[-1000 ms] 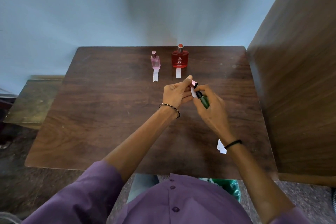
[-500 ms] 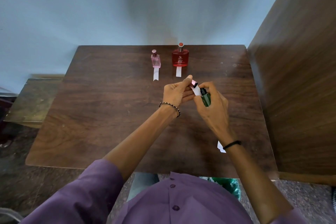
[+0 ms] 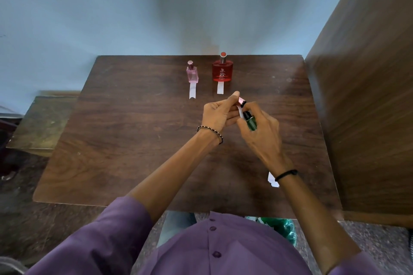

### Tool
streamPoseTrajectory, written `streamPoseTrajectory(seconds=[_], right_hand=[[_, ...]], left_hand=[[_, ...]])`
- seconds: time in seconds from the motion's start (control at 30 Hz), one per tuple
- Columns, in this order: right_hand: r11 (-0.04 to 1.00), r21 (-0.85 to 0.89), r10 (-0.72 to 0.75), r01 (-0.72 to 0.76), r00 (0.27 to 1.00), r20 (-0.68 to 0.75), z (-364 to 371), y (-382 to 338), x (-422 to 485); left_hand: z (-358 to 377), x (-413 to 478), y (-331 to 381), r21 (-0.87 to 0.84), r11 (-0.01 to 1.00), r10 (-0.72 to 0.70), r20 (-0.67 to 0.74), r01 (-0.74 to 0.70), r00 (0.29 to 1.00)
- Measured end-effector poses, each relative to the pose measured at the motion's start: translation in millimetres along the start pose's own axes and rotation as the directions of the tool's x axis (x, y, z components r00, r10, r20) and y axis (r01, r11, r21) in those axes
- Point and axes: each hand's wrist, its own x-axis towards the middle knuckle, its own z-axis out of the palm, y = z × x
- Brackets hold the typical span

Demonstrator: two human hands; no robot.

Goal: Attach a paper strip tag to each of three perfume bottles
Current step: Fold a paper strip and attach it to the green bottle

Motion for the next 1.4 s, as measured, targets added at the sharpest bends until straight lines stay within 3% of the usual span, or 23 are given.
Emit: streamPoseTrajectory(seconds=[0.27,0.93,1.1,1.27,1.4], right_hand=[[0.995,0.091,0.037,-0.033,0.998,-0.048,-4,-3,1],[1.000,0.023,0.001,-0.001,0.999,-0.036,5,7,0],[0.993,0.095,0.072,-0.067,0.996,-0.054,2,2,-2],[0.999,0.038,0.018,-0.017,1.000,-0.023,1,3,-3],[0.994,0.078,0.071,-0.070,0.997,-0.012,2,2,-4]], left_hand=[[1,-1,0,-0.009,1.000,-0.006,-0.006,0.006,1.000],[1,-1,-3,0.006,1.000,-0.002,0.008,0.002,1.000],[1,-2,-4,-0.007,1.000,-0.007,0.009,0.007,1.000],[2,-3,-5,0.005,1.000,0.005,0.011,-0.005,1.000],[2,-2,-5,0.008,1.000,0.011,-0.004,-0.011,1.000]])
